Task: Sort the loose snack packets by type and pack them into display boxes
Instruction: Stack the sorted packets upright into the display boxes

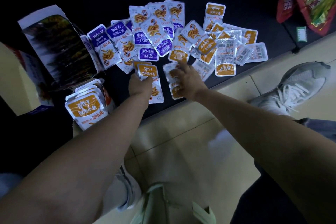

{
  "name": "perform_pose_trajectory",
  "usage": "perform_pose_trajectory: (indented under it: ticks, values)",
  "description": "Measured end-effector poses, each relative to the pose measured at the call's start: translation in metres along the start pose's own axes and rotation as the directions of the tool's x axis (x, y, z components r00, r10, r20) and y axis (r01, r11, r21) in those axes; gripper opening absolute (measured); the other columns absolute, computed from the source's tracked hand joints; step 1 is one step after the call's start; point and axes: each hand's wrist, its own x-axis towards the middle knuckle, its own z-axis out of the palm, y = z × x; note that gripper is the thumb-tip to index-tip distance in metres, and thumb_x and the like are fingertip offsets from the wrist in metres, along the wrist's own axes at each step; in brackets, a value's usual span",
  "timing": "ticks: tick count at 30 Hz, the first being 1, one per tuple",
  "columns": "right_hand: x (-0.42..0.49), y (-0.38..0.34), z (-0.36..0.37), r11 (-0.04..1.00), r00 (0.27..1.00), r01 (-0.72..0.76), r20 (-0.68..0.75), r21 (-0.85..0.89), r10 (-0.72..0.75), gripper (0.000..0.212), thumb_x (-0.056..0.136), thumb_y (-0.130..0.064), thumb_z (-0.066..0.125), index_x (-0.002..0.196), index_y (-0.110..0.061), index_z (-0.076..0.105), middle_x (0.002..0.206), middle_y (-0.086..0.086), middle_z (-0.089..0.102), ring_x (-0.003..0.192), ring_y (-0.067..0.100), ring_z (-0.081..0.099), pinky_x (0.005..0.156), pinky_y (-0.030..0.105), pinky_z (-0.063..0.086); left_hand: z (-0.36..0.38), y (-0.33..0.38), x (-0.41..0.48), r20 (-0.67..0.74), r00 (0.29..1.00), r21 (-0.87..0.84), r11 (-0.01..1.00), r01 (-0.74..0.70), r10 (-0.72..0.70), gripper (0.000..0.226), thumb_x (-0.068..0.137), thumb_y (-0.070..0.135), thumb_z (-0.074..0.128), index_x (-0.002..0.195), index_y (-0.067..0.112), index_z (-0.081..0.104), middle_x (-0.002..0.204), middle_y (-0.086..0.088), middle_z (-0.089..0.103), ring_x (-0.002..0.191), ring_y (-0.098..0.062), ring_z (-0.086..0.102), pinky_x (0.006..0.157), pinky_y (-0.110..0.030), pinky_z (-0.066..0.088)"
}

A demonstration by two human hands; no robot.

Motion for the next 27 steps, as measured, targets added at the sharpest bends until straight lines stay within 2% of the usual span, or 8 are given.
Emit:
perform_pose_trajectory:
  ticks: [2,3,5,7,14,19,23,27]
  values:
    - [0.001,-0.002,-0.002,0.995,0.997,0.078,-0.017,0.068,-0.077,0.078,0.071,-0.013,0.079,0.141,-0.017,0.045,0.160,0.010,0.013,0.142,0.031,0.022,0.113,0.042,0.029,-0.001,0.000,0.001,-0.004,1.000,-0.013,1.000,-0.001,0.001,0.029,0.090,0.009,0.057,0.119,0.005,0.057,0.113,-0.013,0.065,0.096,-0.028,0.065,0.071,-0.033,0.052]
    - [0.001,-0.003,-0.001,0.994,0.996,0.053,-0.076,0.098,-0.046,0.076,0.073,-0.016,0.078,0.141,-0.016,0.044,0.158,0.011,0.018,0.141,0.032,0.024,0.114,0.043,0.029,-0.001,0.000,0.002,-0.007,1.000,-0.015,1.000,-0.003,0.003,0.029,0.090,0.009,0.057,0.119,0.005,0.057,0.113,-0.013,0.065,0.097,-0.029,0.065,0.074,-0.035,0.053]
    - [0.000,-0.008,0.001,0.988,0.974,-0.110,-0.188,0.108,0.129,0.079,0.073,-0.041,0.076,0.138,-0.013,0.040,0.145,0.012,0.032,0.132,0.031,0.032,0.108,0.043,0.032,-0.003,0.000,0.002,-0.017,1.000,-0.003,1.000,-0.008,0.008,0.029,0.088,0.010,0.058,0.117,0.005,0.057,0.113,-0.014,0.065,0.100,-0.031,0.065,0.083,-0.041,0.054]
    - [0.000,-0.013,0.004,0.971,0.960,-0.236,-0.164,-0.029,0.228,0.091,0.067,-0.061,0.073,0.133,-0.011,0.038,0.132,0.011,0.037,0.124,0.030,0.035,0.103,0.041,0.031,-0.006,0.000,0.002,-0.026,1.000,0.006,1.000,-0.003,0.004,0.031,0.088,0.010,0.058,0.118,0.006,0.057,0.114,-0.014,0.065,0.101,-0.031,0.064,0.087,-0.045,0.054]
    - [-0.001,-0.007,-0.005,0.974,0.994,-0.104,-0.053,-0.199,0.096,0.078,0.065,-0.034,0.078,0.130,-0.019,0.039,0.131,0.011,0.033,0.122,0.031,0.031,0.099,0.042,0.029,-0.013,0.002,0.001,0.002,0.999,0.041,0.998,-0.048,0.048,0.032,0.088,0.010,0.058,0.120,0.009,0.059,0.115,-0.011,0.065,0.102,-0.029,0.064,0.088,-0.044,0.054]
    - [-0.010,0.012,-0.011,0.990,0.993,-0.054,-0.113,-0.130,0.040,0.069,0.073,-0.015,0.071,0.133,-0.031,0.042,0.144,0.012,0.025,0.133,0.033,0.022,0.103,0.045,0.024,-0.017,0.005,0.000,0.008,0.997,0.071,0.994,-0.083,0.083,0.027,0.089,0.009,0.057,0.117,0.007,0.057,0.114,-0.012,0.065,0.102,-0.029,0.063,0.087,-0.041,0.053]
    - [-0.010,0.016,-0.014,0.992,1.000,-0.012,-0.019,-0.127,0.010,0.063,0.082,-0.021,0.066,0.139,-0.037,0.044,0.149,0.008,0.025,0.137,0.032,0.021,0.107,0.044,0.021,-0.018,0.002,0.000,0.019,0.998,0.109,0.992,-0.067,0.065,0.032,0.089,0.010,0.057,0.121,0.008,0.057,0.118,-0.011,0.064,0.105,-0.029,0.062,0.092,-0.046,0.052]
    - [-0.010,0.014,-0.011,0.994,0.993,-0.079,-0.088,-0.069,0.073,0.083,0.078,-0.031,0.073,0.148,-0.028,0.028,0.152,0.011,0.022,0.138,0.033,0.022,0.107,0.048,0.026,-0.015,0.000,-0.001,0.064,0.997,0.140,0.989,-0.051,0.043,0.032,0.089,0.008,0.057,0.121,0.008,0.056,0.118,-0.010,0.064,0.105,-0.029,0.063,0.086,-0.041,0.052]
